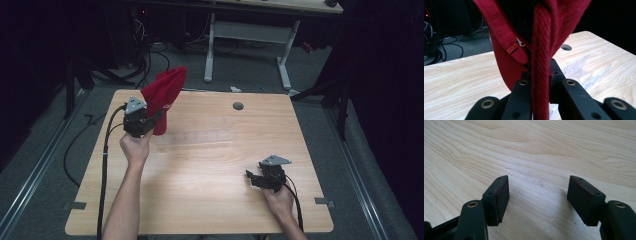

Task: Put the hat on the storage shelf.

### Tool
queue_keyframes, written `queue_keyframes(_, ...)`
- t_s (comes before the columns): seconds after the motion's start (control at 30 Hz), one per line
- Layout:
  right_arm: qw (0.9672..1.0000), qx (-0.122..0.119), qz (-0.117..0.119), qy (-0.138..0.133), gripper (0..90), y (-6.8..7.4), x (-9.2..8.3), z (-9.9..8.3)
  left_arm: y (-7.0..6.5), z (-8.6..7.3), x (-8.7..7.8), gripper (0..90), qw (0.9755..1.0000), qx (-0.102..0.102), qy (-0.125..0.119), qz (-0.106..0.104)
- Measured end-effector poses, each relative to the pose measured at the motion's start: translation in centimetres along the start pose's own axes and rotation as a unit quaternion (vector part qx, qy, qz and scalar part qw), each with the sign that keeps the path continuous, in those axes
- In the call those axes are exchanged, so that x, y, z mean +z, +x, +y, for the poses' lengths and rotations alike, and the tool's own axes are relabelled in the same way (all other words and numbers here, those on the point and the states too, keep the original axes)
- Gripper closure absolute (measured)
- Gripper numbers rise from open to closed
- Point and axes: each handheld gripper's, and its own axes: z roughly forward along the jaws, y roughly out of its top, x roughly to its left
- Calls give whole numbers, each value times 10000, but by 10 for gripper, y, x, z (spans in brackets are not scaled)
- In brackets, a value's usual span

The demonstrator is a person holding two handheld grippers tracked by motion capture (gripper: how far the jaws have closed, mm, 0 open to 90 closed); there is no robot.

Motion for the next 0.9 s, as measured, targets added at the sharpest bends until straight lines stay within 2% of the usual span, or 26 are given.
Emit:
queue_keyframes(0.1,10000,2,-2,1,344,0,0,0,3,-1,-2,841,10000,39,-17,49)
queue_keyframes(0.17,10000,1,-2,-4,342,0,0,0,9,-2,-4,841,9999,-109,-49,54)
queue_keyframes(0.27,10000,5,-1,-4,342,0,0,0,12,-3,-4,840,9998,-168,-51,73)
queue_keyframes(0.4,10000,3,-1,-3,342,0,0,0,12,-11,-1,839,9999,-72,-33,86)
queue_keyframes(0.6,10000,7,1,0,342,1,0,0,15,-13,-7,834,9996,-207,-162,110)
queue_keyframes(0.9,10000,7,2,-1,342,1,0,0,16,-13,-15,833,9997,-182,-137,118)
